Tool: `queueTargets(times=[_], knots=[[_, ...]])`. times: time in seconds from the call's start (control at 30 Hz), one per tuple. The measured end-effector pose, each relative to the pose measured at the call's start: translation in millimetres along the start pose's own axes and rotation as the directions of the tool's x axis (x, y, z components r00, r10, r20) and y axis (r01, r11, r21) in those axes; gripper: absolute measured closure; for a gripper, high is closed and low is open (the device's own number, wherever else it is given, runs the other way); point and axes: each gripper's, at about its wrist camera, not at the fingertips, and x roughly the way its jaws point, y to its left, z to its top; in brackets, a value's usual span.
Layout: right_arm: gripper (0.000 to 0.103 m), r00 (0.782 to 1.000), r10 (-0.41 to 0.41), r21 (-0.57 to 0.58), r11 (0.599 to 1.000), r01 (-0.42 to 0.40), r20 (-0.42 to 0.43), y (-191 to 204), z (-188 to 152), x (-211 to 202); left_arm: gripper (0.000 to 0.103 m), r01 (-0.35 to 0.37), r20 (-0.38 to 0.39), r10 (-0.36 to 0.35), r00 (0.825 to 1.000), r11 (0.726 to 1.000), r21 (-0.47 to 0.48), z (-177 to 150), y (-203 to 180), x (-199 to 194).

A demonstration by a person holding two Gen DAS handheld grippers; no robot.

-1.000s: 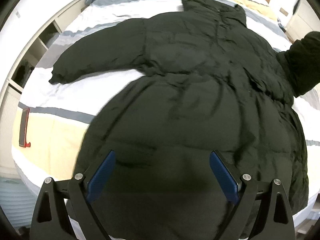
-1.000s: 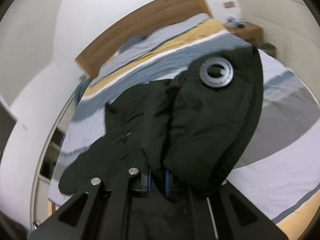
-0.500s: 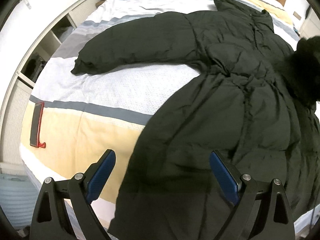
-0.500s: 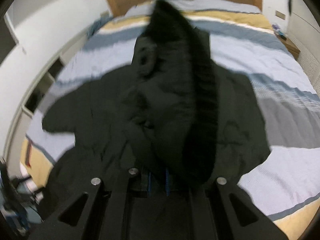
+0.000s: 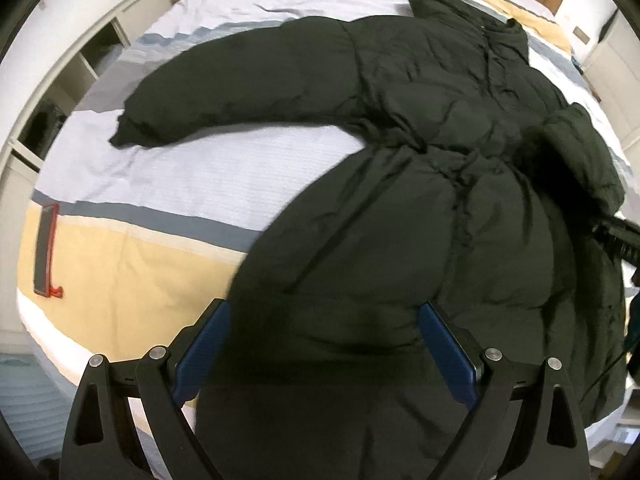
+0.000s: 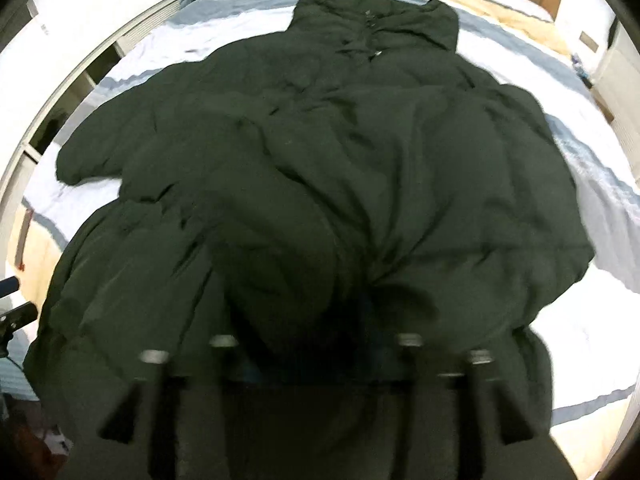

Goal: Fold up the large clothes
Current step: 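Fold the held sleeve across the coat body with the right gripper, release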

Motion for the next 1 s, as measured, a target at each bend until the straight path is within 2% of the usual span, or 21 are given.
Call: queueTargets(times=[0.17,0.27,0.43,0.63,0.83,0.9,1.0], knots=[[0.049,0.994,0.104,-0.025,0.994,-0.104,0.021,13,-20,-22,0.009,0.027,0.009,-0.028,1.0,0.999,0.042,11,-35,-1],[0.049,0.993,0.105,-0.032,0.994,-0.103,0.062,3,-23,-43,0.009,0.064,0.025,-0.066,0.998,0.996,0.068,27,-65,0],[0.049,0.989,0.025,0.036,0.999,-0.03,0.144,-62,-3,-69,0.009,0.127,0.075,-0.138,0.988,0.983,0.132,67,-136,3],[0.049,0.979,-0.076,0.098,0.993,0.058,0.191,-130,31,-67,0.009,0.152,0.136,-0.177,0.975,0.973,0.174,116,-222,15],[0.049,0.984,-0.067,0.119,0.992,0.047,0.165,-156,48,-40,0.009,0.131,0.161,-0.165,0.973,0.971,0.199,145,-274,49],[0.049,0.991,-0.048,0.123,0.992,0.032,0.128,-161,47,-27,0.009,0.091,0.13,-0.12,0.984,0.974,0.209,145,-275,69],[0.049,0.995,-0.075,0.119,0.991,0.067,0.062,-167,38,-10,0.007,0.083,0.075,-0.1,0.992,0.975,0.206,140,-261,92]])
